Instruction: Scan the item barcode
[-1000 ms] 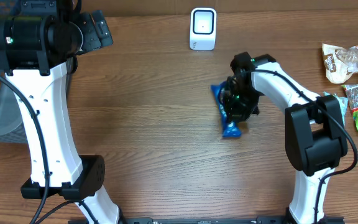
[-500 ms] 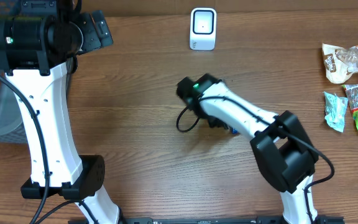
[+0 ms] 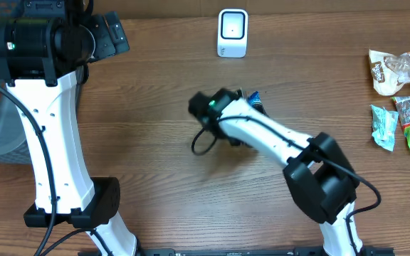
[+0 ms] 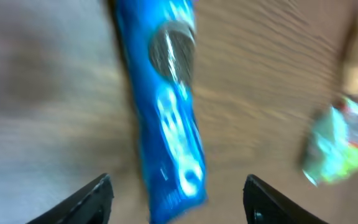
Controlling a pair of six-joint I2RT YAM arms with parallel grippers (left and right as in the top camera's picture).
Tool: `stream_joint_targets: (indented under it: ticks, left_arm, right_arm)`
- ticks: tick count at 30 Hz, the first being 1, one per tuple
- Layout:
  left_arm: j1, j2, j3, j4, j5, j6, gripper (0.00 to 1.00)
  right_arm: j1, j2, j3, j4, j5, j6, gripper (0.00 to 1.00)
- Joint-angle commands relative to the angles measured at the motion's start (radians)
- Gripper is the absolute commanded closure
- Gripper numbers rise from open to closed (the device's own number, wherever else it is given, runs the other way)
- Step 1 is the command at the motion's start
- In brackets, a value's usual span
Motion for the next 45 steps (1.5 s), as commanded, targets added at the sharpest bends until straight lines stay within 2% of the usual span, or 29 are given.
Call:
stream_joint_targets:
  ticks: [1,3,4,6,11,14,19,25,28,31,33,39,45]
  left_arm:
    - [0.002,-0.004,0.0,-0.002,-0.013,0.008,0.0]
    - [0.002,-0.004,0.0,-0.002,-0.013,0.008,0.0]
    - [0.002,-0.004,0.0,-0.002,-0.013,0.008,0.0]
    - [0.002,-0.004,0.0,-0.002,-0.013,0.008,0.0]
    - [0.002,-0.004,0.0,-0.002,-0.013,0.008,0.0]
    - [0.002,-0.004,0.0,-0.002,-0.013,0.008,0.0]
    - [0.002,-0.004,0.0,-0.002,-0.013,0.008,0.0]
    - [0.002,-0.004,0.0,-0.002,-0.013,0.008,0.0]
    - [0.002,-0.004,0.0,-0.002,-0.013,0.008,0.0]
    - [0.002,-0.004,0.0,-0.002,-0.013,0.008,0.0]
    - [0.002,-0.004,0.0,-0.002,-0.013,0.008,0.0]
    - [0.002,-0.004,0.0,-0.002,-0.013,0.008,0.0]
    - [0.002,-0.004,0.0,-0.002,-0.013,0.008,0.0]
  right_arm:
    - [-0.093,-0.026,0.027,0.111,-0.192,-0.251,0.39]
    - [-0.135,-0.024,0.015,0.202,-0.275,-0.336,0.48]
    - [-0.157,-0.022,0.008,0.245,-0.307,-0.369,0.49]
    - [-0.198,-0.019,-0.003,0.306,-0.32,-0.383,0.53]
    - [-0.265,-0.019,-0.011,0.363,-0.406,-0.423,0.71]
    - [-0.281,-0.019,-0.027,0.373,-0.474,-0.451,0.71]
    - [-0.282,-0.019,-0.079,0.396,-0.561,-0.515,0.56]
    - [-0.288,-0.019,-0.136,0.433,-0.581,-0.521,0.55]
    - [-0.296,-0.019,-0.145,0.446,-0.581,-0.52,0.62]
    - [-0.299,-0.019,-0.143,0.449,-0.583,-0.52,0.85]
    - [-0.299,-0.02,-0.139,0.445,-0.61,-0.517,0.96]
    - [-0.309,-0.031,-0.077,0.378,-0.837,-0.517,0.96]
    - [-0.381,-0.031,0.039,0.237,-1.266,-0.557,0.93]
